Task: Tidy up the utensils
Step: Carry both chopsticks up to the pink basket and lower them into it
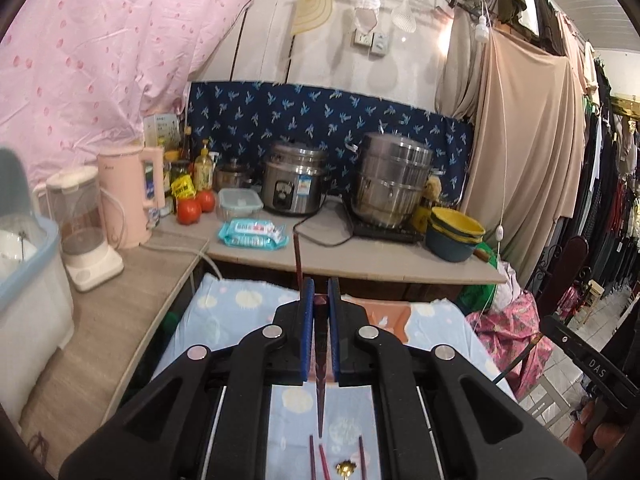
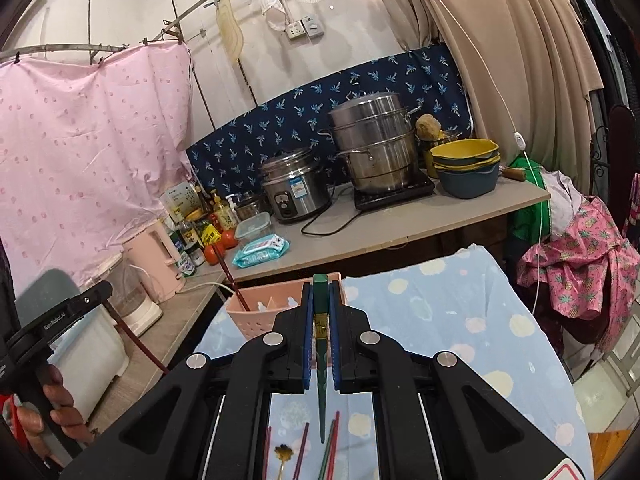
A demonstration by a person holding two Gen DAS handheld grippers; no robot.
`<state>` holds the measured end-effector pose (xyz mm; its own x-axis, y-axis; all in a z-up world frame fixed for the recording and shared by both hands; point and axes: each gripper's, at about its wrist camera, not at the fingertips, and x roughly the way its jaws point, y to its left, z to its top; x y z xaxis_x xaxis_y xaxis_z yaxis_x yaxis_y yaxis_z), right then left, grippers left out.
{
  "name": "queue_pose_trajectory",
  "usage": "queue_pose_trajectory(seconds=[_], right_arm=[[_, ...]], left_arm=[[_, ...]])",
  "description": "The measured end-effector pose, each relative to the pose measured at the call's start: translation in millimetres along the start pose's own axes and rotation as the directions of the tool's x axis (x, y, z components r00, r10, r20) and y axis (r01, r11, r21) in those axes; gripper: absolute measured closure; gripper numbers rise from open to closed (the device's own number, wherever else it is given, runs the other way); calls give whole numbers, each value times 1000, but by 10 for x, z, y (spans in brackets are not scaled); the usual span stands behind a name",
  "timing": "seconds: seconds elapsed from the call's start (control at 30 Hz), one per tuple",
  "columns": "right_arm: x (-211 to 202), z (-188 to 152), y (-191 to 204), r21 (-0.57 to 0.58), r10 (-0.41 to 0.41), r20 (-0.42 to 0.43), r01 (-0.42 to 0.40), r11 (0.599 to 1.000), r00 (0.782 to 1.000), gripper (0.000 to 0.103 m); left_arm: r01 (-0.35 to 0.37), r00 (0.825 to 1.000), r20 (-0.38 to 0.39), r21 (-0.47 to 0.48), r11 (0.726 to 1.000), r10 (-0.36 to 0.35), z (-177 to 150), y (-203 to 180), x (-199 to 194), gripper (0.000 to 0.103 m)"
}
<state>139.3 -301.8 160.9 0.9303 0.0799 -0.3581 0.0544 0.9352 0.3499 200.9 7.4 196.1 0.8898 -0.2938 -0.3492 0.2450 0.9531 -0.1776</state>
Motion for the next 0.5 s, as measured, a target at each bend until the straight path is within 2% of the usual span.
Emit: queue_pose_trajectory(seconds=[0.3,0.5], right_arm=[[354,547,151,51,78,66,-81,995,995,96],[573,839,185,107,129,129,-143,984,983,96]], left_arm=[[9,990,138,17,1000,-11,605,-144,88,96],[30,968,249,6,1000,-31,886,-140,200,96]])
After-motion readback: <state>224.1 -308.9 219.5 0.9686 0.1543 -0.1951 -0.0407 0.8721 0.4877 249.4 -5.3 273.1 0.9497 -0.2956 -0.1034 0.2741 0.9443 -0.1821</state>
